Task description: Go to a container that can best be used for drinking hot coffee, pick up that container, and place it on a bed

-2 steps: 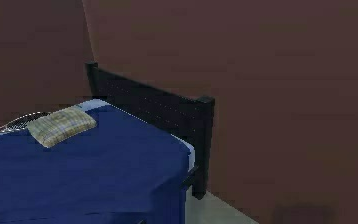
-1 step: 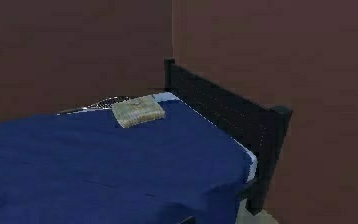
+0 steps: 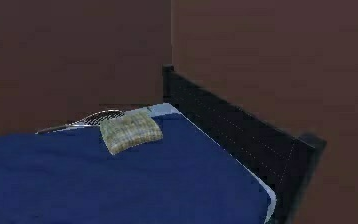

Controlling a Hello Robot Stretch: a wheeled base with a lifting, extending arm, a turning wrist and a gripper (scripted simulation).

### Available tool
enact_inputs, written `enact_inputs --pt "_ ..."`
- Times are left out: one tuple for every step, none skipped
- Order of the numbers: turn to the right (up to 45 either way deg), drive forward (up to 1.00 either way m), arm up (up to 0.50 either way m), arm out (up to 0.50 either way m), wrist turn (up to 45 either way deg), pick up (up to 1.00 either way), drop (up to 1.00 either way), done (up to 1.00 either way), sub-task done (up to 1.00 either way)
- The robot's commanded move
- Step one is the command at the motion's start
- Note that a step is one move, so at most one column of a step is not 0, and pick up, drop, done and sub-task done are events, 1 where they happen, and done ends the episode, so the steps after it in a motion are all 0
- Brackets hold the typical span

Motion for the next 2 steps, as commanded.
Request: enact_inputs --pt "-45.0 0.0 0.0 0.0 0.0 0.0 0.0 0.0 0.0" --pt "-12.0 0.0 0.0 0.0 0.0 0.0 0.0 0.0 0.0"
